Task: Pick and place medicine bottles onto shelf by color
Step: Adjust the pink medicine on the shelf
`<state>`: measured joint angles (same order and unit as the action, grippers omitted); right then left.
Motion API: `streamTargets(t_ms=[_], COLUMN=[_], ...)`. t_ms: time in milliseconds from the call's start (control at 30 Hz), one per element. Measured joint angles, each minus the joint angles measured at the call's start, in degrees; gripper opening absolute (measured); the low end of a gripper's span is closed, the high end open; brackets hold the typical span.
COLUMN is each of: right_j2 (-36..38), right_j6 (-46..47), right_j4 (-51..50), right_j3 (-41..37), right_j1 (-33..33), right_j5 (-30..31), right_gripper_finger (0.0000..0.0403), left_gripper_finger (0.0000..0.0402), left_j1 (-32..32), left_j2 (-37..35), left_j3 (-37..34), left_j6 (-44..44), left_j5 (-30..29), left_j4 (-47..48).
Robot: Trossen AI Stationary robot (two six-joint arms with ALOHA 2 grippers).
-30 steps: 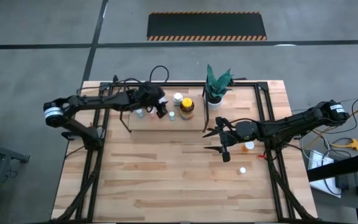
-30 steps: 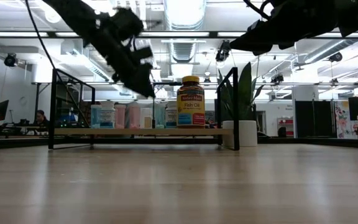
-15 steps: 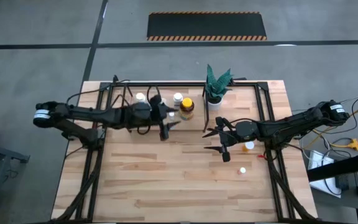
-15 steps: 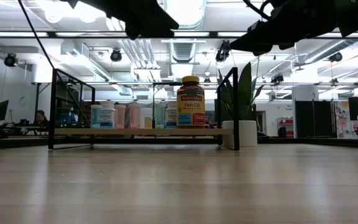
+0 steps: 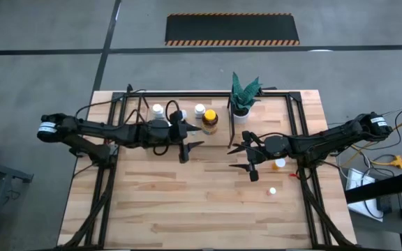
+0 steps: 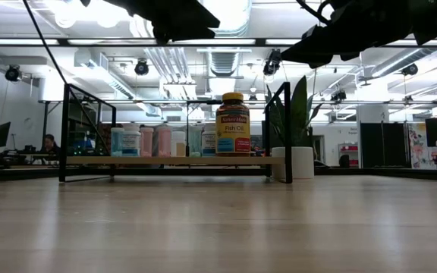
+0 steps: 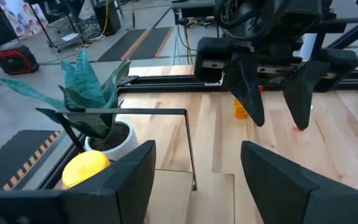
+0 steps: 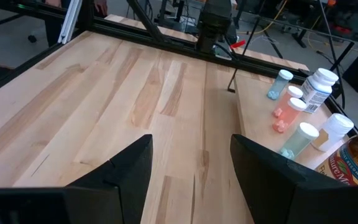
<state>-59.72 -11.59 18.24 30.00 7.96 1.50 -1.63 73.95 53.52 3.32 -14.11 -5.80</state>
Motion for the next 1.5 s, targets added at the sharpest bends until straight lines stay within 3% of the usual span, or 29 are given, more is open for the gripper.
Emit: streamTargets(t_ms=[333, 500, 567, 667, 800, 1000, 1300, 1500], right_j2=[0.0, 0.0, 0.0, 0.0, 0.0, 0.0, -0.4, -0.4], right_j6=[2.1, 2.7, 3.1, 3.5, 2.7, 1.9, 1.1, 0.5], right_j4=[-0.1, -0.1, -0.1, -0.1, 0.0, 0.1, -0.8, -0.7], right_j3=[0.3, 0.4, 0.4, 0.4, 0.4, 0.3, 0.3, 0.3], right_j1=[0.0, 0.0, 0.0, 0.0, 0.0, 0.0, 0.0, 0.0], right_j5=[0.0, 0.0, 0.0, 0.0, 0.0, 0.0, 0.0, 0.0], right_gripper_finger=[0.0208, 0.0208, 0.0208, 0.0208, 0.0208, 0.0208, 0.0208, 0.0208], left_gripper_finger=[0.0219, 0.0219, 0.0219, 0.0219, 0.0211, 0.0138, 0.0014, 0.0005], left_j1=[-5.5, -11.1, -12.7, -13.5, -10.1, -2.0, -1.0, 0.4], left_j2=[0.0, 0.0, 0.0, 0.0, -0.7, 0.2, 0.8, 1.6], left_j3=[-0.1, -0.2, -0.2, -0.1, 0.0, -0.4, -0.4, -0.5], left_j6=[-4.1, -4.3, -5.4, -8.1, -10.4, -8.7, -8.5, -8.5], left_j5=[0.2, -0.1, -3.4, -13.2, -24.4, -23.7, -20.4, -20.4], left_j4=[0.5, 8.5, 15.6, 28.1, 37.9, 34.8, 33.3, 30.0])
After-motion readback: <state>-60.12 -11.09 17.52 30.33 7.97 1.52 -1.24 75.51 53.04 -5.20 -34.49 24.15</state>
